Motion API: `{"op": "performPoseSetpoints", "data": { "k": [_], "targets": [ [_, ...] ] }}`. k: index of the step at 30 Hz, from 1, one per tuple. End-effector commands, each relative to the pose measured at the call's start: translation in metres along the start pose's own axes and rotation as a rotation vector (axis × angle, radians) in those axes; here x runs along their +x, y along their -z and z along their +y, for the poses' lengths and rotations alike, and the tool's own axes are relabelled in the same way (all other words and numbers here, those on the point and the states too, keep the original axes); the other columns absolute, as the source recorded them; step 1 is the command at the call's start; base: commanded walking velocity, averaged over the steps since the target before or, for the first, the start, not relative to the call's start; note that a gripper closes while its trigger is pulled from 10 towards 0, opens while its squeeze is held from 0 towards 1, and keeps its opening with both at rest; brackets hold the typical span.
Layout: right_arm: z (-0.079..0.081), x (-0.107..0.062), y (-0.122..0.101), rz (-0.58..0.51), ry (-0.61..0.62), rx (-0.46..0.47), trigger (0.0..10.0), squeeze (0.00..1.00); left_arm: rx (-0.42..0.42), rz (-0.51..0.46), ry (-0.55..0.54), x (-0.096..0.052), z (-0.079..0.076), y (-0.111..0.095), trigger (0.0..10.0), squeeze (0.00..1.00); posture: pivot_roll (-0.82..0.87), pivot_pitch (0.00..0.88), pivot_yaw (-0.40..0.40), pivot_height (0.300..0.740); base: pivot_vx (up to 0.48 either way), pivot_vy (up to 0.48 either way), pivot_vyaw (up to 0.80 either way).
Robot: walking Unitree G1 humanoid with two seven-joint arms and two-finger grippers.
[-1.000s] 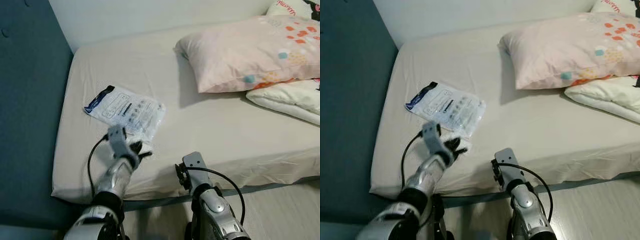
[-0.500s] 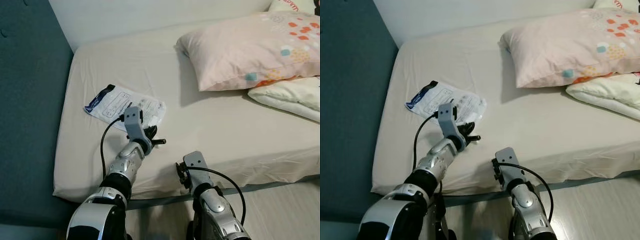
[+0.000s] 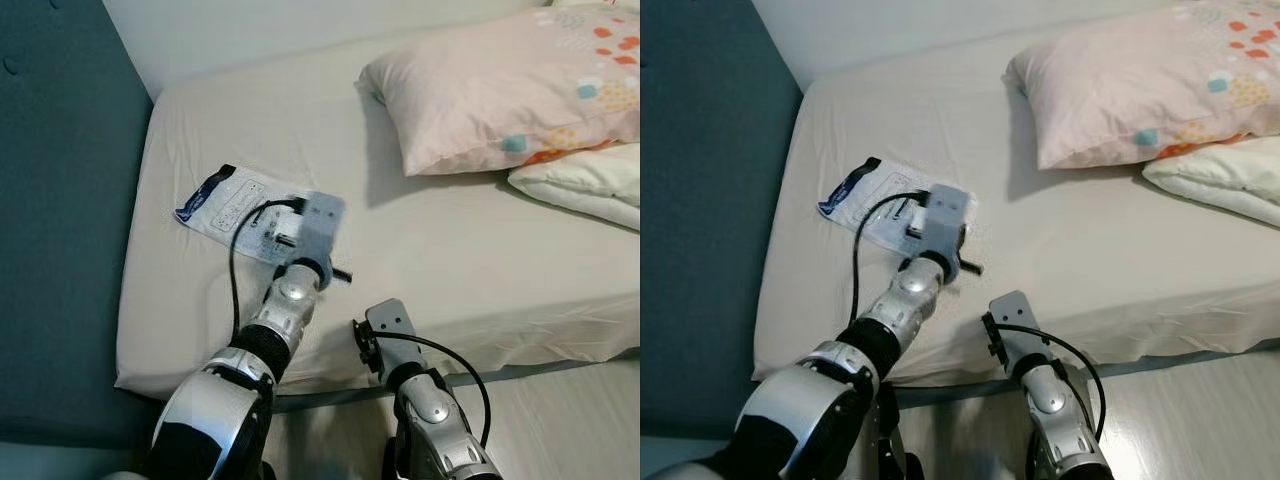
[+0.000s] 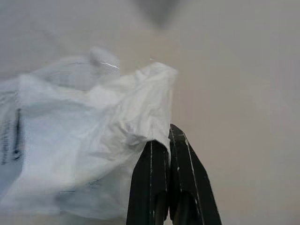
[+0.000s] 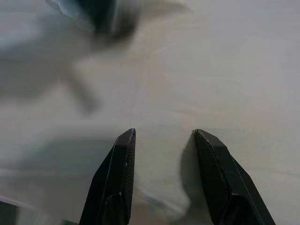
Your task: Clean up the room
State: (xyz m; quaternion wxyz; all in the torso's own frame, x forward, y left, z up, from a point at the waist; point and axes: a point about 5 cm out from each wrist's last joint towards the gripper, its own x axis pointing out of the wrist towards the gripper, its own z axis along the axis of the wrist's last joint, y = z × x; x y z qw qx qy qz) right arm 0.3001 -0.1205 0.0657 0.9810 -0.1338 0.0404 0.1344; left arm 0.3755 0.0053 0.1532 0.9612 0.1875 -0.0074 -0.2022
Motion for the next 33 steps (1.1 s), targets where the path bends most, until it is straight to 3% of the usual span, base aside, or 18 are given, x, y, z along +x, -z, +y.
{"op": "performPoseSetpoints", "data": {
  "k": [1, 5, 10, 12, 13, 14, 15, 16, 17, 21, 22, 24, 28, 30, 31, 32, 33],
  "targets": [
    [0.010, -0.007, 0.012, 0.055, -0.026, 0.007, 10.0, 0.00, 0.075, 0.085, 0.077, -0.008, -0.012, 0.024, 0.0, 0.00, -0.04, 0.387, 0.138, 0.568, 0.000, 0.000, 0.00],
    [0.011, -0.007, 0.010, 0.051, -0.034, 0.002, 10.0, 0.00, 0.161, 0.140, 0.142, -0.015, -0.023, 0.042, 0.0, 0.00, -0.05, 0.390, 0.136, 0.568, 0.000, 0.000, 0.00],
    [0.010, -0.004, 0.007, 0.043, -0.036, -0.003, 10.0, 0.00, 0.153, 0.170, 0.146, -0.019, -0.021, 0.052, 0.0, 0.00, -0.05, 0.392, 0.130, 0.568, 0.000, 0.000, 0.00],
    [0.008, -0.002, 0.004, 0.036, -0.034, -0.003, 10.0, 0.00, 0.063, 0.178, 0.159, -0.020, -0.017, 0.054, 0.0, 0.00, -0.05, 0.382, 0.126, 0.568, 0.000, 0.000, 0.00],
    [0.007, -0.001, 0.002, 0.032, -0.034, -0.003, 10.0, 0.00, -0.048, 0.168, 0.180, -0.019, -0.014, 0.053, 0.0, 0.00, -0.04, 0.377, 0.124, 0.568, 0.000, 0.000, 0.00],
    [0.005, 0.000, 0.001, 0.028, -0.032, -0.002, 10.0, 0.00, -0.212, 0.134, 0.242, -0.019, -0.010, 0.049, 0.0, 0.00, -0.04, 0.361, 0.117, 0.568, 0.000, 0.000, 0.00],
    [0.003, 0.002, -0.001, 0.025, -0.031, 0.001, 10.0, 0.00, -0.434, 0.043, 0.359, -0.022, -0.001, 0.044, 0.0, 0.00, -0.03, 0.340, 0.105, 0.568, 0.000, 0.000, 0.00],
    [0.002, 0.003, 0.000, 0.025, -0.030, 0.002, 10.0, 0.00, -0.492, 0.008, 0.406, -0.024, 0.002, 0.043, 0.0, 0.00, -0.03, 0.334, 0.101, 0.568, 0.000, 0.000, 0.00],
    [0.002, 0.003, 0.000, 0.025, -0.030, 0.002, 10.0, 0.00, -0.492, 0.008, 0.406, -0.024, 0.002, 0.043, 0.0, 0.00, -0.03, 0.334, 0.101, 0.568, 0.000, 0.000, 0.00],
    [0.000, 0.006, -0.001, 0.024, -0.040, 0.000, 10.0, 0.00, -0.671, -0.112, 0.624, -0.052, 0.023, 0.047, 0.0, 0.00, -0.02, 0.291, 0.065, 0.568, 0.000, 0.000, 0.00],
    [0.000, 0.007, -0.001, 0.023, -0.046, -0.002, 10.0, 0.00, -0.684, -0.131, 0.661, -0.062, 0.029, 0.048, 0.0, 0.00, -0.02, 0.270, 0.047, 0.568, 0.000, 0.000, 0.00],
    [0.000, 0.007, -0.001, 0.023, -0.046, -0.002, 10.0, 0.00, -0.684, -0.131, 0.661, -0.062, 0.029, 0.048, 0.0, 0.00, -0.02, 0.270, 0.047, 0.568, 0.000, 0.000, 0.00],
    [0.005, 0.010, -0.003, 0.015, -0.076, -0.005, 10.0, 0.00, -0.674, -0.131, 0.707, -0.109, 0.053, 0.057, 0.0, 0.00, 0.00, 0.228, 0.003, 0.568, 0.000, 0.000, 0.00],
    [0.006, 0.011, -0.004, 0.013, -0.080, -0.004, 10.0, 0.00, -0.637, -0.116, 0.660, -0.114, 0.057, 0.061, 0.0, 0.00, 0.00, 0.222, -0.003, 0.568, 0.000, 0.000, 0.00],
    [0.007, 0.011, -0.005, 0.011, -0.083, -0.004, 10.0, 0.00, -0.557, -0.086, 0.519, -0.111, 0.066, 0.072, 0.0, 0.00, 0.01, 0.213, -0.011, 0.568, 0.000, 0.000, 0.00],
    [0.007, 0.011, -0.005, 0.011, -0.083, -0.004, 10.0, 0.00, -0.557, -0.086, 0.519, -0.111, 0.066, 0.072, 0.0, 0.00, 0.01, 0.213, -0.011, 0.568, 0.000, 0.000, 0.00],
    [0.007, 0.012, -0.005, 0.010, -0.085, -0.004, 10.0, 0.00, -0.502, -0.069, 0.427, -0.109, 0.072, 0.079, 0.0, 0.00, 0.01, 0.213, -0.011, 0.568, 0.000, 0.000, 0.00]
  ]
}}
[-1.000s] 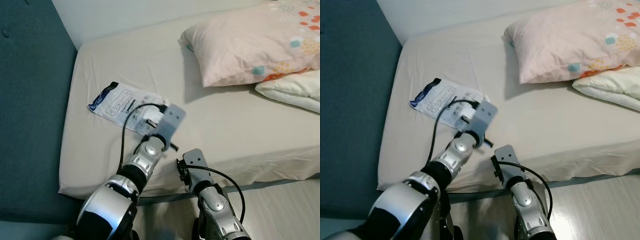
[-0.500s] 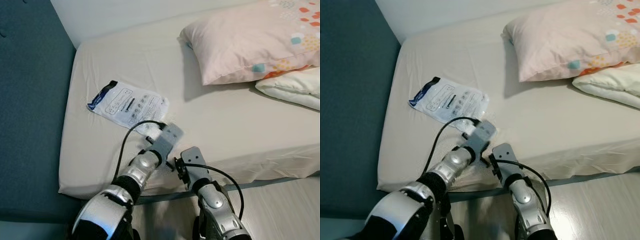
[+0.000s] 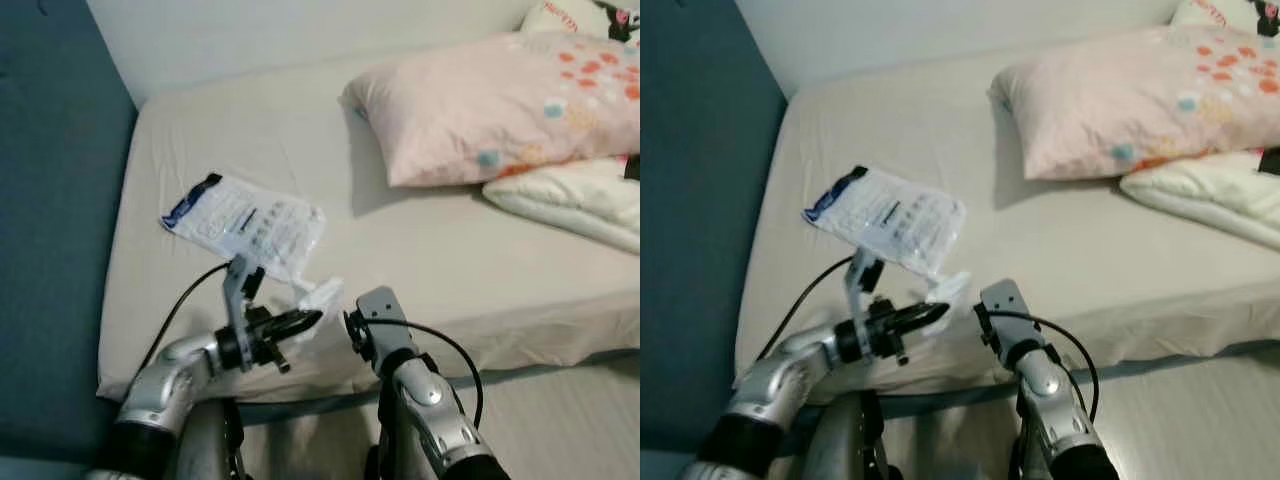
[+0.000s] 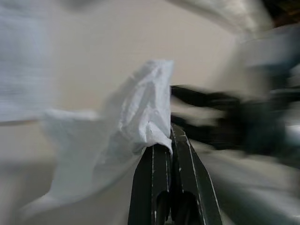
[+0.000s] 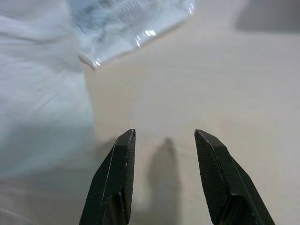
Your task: Clean up the room
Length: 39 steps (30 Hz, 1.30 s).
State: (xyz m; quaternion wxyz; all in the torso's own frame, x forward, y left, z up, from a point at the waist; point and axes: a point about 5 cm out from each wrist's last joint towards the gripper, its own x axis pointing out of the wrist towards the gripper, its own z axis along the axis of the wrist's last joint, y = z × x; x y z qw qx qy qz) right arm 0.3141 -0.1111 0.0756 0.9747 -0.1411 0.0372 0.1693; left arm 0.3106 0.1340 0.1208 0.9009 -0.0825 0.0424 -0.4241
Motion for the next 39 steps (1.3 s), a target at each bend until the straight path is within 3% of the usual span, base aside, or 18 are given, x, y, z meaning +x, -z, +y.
{"op": "performPoseSetpoints", "data": {
  "k": [1, 2, 3, 4, 6, 7, 8, 10, 12, 14, 15, 16, 17, 18, 25, 30, 39],
  "targets": [
    [0.005, -0.002, 0.007, 0.020, -0.013, 0.017, 10.0, 0.00, 0.097, 0.036, -0.235, -0.004, 0.020, 0.013, 0.0, 0.00, 0.01, 0.192, -0.022, 0.568, 0.000, 0.000, 0.00],
    [0.005, -0.002, 0.007, 0.020, -0.013, 0.017, 10.0, 0.00, 0.097, 0.036, -0.235, -0.004, 0.020, 0.013, 0.0, 0.00, 0.01, 0.192, -0.022, 0.568, 0.000, 0.000, 0.00],
    [0.005, -0.001, 0.006, 0.011, -0.008, 0.017, 10.0, 0.00, 0.146, 0.016, -0.429, -0.010, 0.035, 0.013, 0.0, 0.00, 0.01, 0.185, -0.024, 0.568, 0.000, 0.000, 0.00],
    [0.005, -0.001, 0.006, 0.011, -0.008, 0.017, 10.0, 0.00, 0.146, 0.016, -0.429, -0.010, 0.035, 0.013, 0.0, 0.00, 0.01, 0.185, -0.024, 0.568, 0.000, 0.000, 0.00],
    [0.005, 0.000, 0.002, -0.025, -0.006, 0.029, 10.0, 0.00, 0.144, -0.082, -0.728, -0.027, 0.051, 0.008, 0.0, 0.00, 0.00, 0.165, -0.023, 0.568, 0.000, 0.000, 0.00],
    [0.005, 0.000, 0.002, -0.025, -0.006, 0.029, 10.0, 0.00, 0.144, -0.082, -0.728, -0.027, 0.051, 0.008, 0.0, 0.00, 0.00, 0.165, -0.023, 0.568, 0.000, 0.000, 0.00],
    [0.005, 0.000, 0.000, -0.041, -0.010, 0.032, 10.0, 0.00, 0.120, -0.117, -0.803, -0.034, 0.052, 0.005, 0.0, 0.00, 0.00, 0.165, -0.023, 0.568, 0.000, 0.000, 0.00],
    [0.005, 0.000, 0.000, -0.041, -0.010, 0.032, 10.0, 0.00, 0.120, -0.117, -0.803, -0.034, 0.052, 0.005, 0.0, 0.00, 0.00, 0.165, -0.023, 0.568, 0.000, 0.000, 0.00],
    [0.008, -0.004, -0.007, -0.091, -0.057, 0.071, 10.0, 0.00, 0.096, -0.127, -0.878, -0.047, 0.044, 0.006, 0.0, 0.00, 0.00, 0.147, -0.022, 0.568, 0.000, 0.000, 0.00],
    [0.008, -0.004, -0.007, -0.091, -0.057, 0.071, 10.0, 0.00, 0.096, -0.127, -0.878, -0.047, 0.044, 0.006, 0.0, 0.00, 0.00, 0.147, -0.022, 0.568, 0.000, 0.000, 0.00],
    [0.009, -0.006, -0.007, -0.099, -0.068, 0.081, 10.0, 0.00, 0.098, -0.118, -0.892, -0.049, 0.039, 0.009, 1.8, 0.00, 0.00, 0.144, -0.022, 0.568, 0.000, 0.000, 0.00],
    [0.009, -0.006, -0.007, -0.099, -0.068, 0.081, 10.0, 0.00, 0.098, -0.118, -0.892, -0.049, 0.039, 0.009, 1.8, 0.00, 0.00, 0.144, -0.022, 0.568, 0.000, 0.000, 0.00],
    [0.009, -0.007, -0.006, -0.098, -0.062, 0.093, 10.0, 0.00, 0.064, -0.107, -0.904, -0.051, 0.035, 0.015, 8.6, 0.00, 0.00, 0.138, -0.022, 0.568, 0.000, 0.000, 0.00],
    [0.007, -0.009, -0.004, -0.094, -0.047, 0.096, 10.0, 0.00, 0.035, -0.098, -0.927, -0.052, 0.034, 0.019, 10.0, 0.00, 0.00, 0.135, -0.020, 0.568, 0.000, 0.000, 0.00],
    [-0.002, -0.015, -0.001, -0.103, 0.047, 0.074, 10.0, 0.00, 0.071, -0.111, -0.947, -0.049, 0.028, 0.022, 10.0, 0.00, 0.01, 0.122, -0.017, 0.568, 0.000, 0.000, 0.00],
    [-0.026, -0.028, 0.003, -0.121, 0.278, -0.002, 10.0, 0.00, 0.151, -0.034, -0.993, -0.049, 0.024, 0.034, 10.0, 0.00, 0.00, 0.107, -0.013, 0.568, 0.000, 0.000, 0.00],
    [-0.031, -0.037, 0.010, -0.099, 0.311, 0.054, 10.0, 0.00, 0.185, -0.057, -0.965, -0.041, 0.015, 0.030, 10.0, 0.00, -0.02, 0.092, 0.006, 0.568, 0.000, 0.000, 0.00]
  ]
}}
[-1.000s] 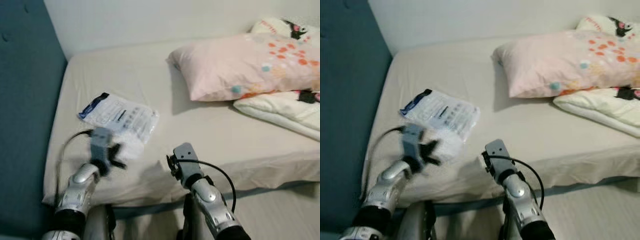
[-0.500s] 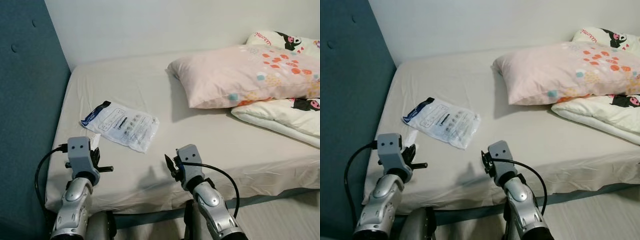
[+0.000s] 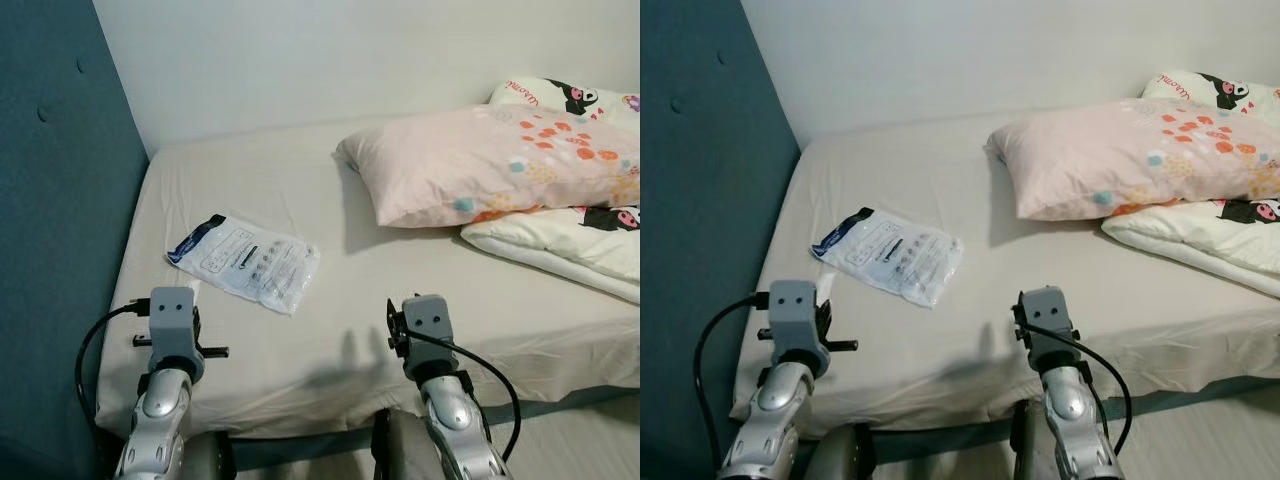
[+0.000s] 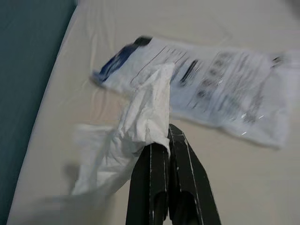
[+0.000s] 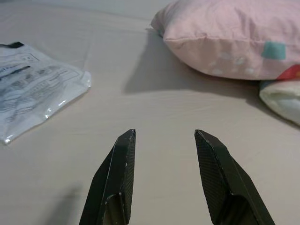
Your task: Clean up the room
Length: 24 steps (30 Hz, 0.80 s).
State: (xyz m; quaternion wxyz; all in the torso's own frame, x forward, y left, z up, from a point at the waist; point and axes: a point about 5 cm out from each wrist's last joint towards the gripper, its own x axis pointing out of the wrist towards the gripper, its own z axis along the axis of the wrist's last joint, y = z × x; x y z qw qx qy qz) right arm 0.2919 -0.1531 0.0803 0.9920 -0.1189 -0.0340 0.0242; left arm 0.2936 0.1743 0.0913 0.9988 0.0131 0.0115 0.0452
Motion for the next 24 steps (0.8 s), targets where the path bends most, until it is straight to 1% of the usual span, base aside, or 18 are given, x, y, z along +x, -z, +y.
{"op": "performPoseSetpoints", "data": {
  "k": [1, 3, 4, 6, 12, 14, 24],
  "targets": [
    [0.000, -0.004, 0.002, 0.014, 0.000, 0.023, 10.0, 0.00, -0.002, 0.006, 0.004, -0.002, -0.004, 0.003, 10.0, 0.00, -0.03, 0.089, 0.007, 0.568, 0.000, 0.000, 0.00],
    [0.001, -0.005, 0.002, 0.010, -0.015, 0.048, 10.0, 0.00, 0.030, -0.019, 0.047, -0.003, -0.008, 0.001, 10.0, 0.00, -0.03, 0.082, 0.012, 0.568, 0.000, 0.000, 0.00],
    [0.001, -0.005, 0.002, 0.010, -0.015, 0.048, 10.0, 0.00, 0.030, -0.019, 0.047, -0.003, -0.008, 0.001, 10.0, 0.00, -0.03, 0.082, 0.012, 0.568, 0.000, 0.000, 0.00],
    [0.002, -0.006, 0.001, 0.005, -0.023, 0.058, 10.0, 0.00, 0.044, -0.026, 0.087, -0.004, -0.013, 0.002, 10.0, 0.00, -0.03, 0.082, 0.010, 0.577, 0.000, 0.000, 0.00],
    [0.005, -0.005, 0.002, 0.012, -0.037, 0.052, 10.0, 0.00, 0.064, -0.050, 0.104, -0.005, -0.017, 0.000, 10.0, 0.00, -0.03, 0.082, 0.007, 0.587, 0.000, 0.000, 0.00],
    [0.010, -0.005, 0.002, 0.014, -0.056, 0.045, 10.0, 0.00, 0.076, -0.064, 0.116, -0.007, -0.020, 0.000, 10.0, 0.00, -0.03, 0.080, 0.004, 0.597, 0.000, 0.000, 0.00],
    [0.014, -0.006, 0.001, 0.013, -0.090, 0.043, 10.0, 0.00, 0.077, -0.063, 0.140, -0.011, -0.024, 0.001, 10.0, 0.00, -0.03, 0.078, -0.002, 0.627, 0.000, 0.000, 0.00]
  ]
}}
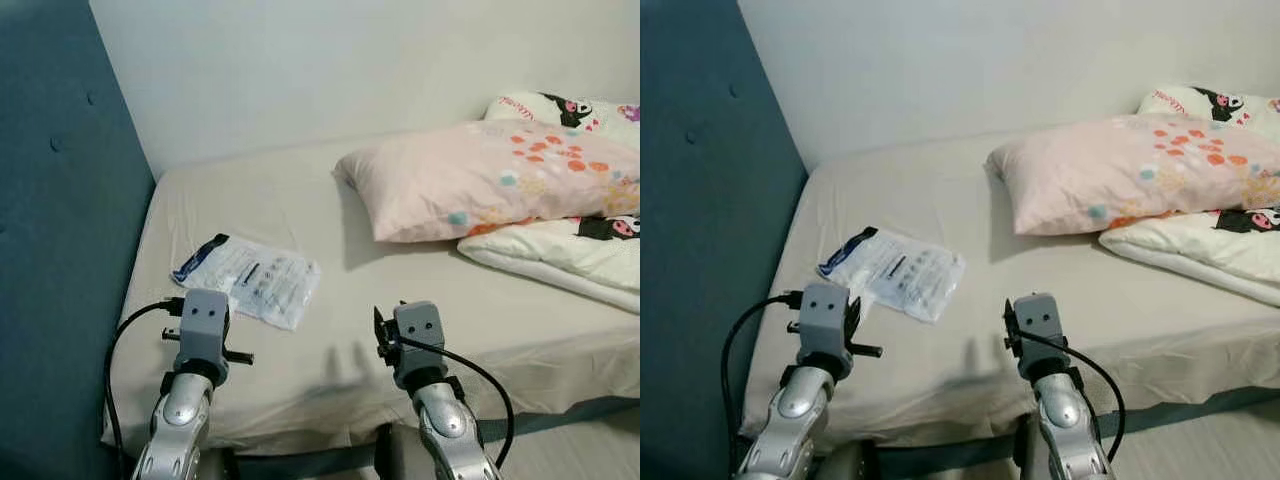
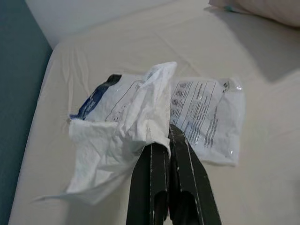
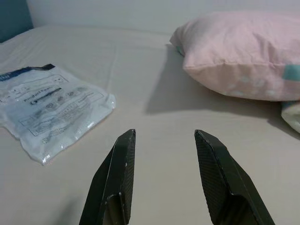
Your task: Clean up the room
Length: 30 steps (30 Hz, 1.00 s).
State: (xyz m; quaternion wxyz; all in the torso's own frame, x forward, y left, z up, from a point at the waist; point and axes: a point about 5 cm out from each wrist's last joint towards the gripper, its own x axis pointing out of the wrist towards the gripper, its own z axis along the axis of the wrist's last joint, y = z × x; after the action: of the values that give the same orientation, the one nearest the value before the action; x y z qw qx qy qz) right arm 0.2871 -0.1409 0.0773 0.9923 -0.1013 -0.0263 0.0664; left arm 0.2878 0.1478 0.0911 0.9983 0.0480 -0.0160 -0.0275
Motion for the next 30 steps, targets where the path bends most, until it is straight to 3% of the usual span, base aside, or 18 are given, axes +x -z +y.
{"op": "performPoseSetpoints", "data": {
  "k": [1, 15, 30],
  "targets": [
    [0.002, -0.002, 0.001, 0.008, -0.009, 0.005, 10.0, 0.00, 0.008, -0.003, -0.001, -0.004, 0.002, 0.001, 10.0, 0.00, -0.03, 0.078, -0.002, 0.632, 0.000, 0.000, 0.00],
    [0.011, -0.002, 0.005, 0.038, -0.080, -0.029, 10.0, 0.00, 0.016, -0.012, -0.023, -0.008, 0.013, 0.001, 10.0, 0.00, -0.02, 0.087, -0.012, 0.651, 0.000, 0.000, 0.00],
    [0.015, -0.002, 0.002, 0.026, -0.154, 0.001, 10.0, 0.00, 0.023, -0.017, -0.039, -0.011, 0.017, 0.000, 10.0, 0.00, -0.01, 0.094, -0.023, 0.671, 0.000, 0.000, 0.00]
  ]
}}
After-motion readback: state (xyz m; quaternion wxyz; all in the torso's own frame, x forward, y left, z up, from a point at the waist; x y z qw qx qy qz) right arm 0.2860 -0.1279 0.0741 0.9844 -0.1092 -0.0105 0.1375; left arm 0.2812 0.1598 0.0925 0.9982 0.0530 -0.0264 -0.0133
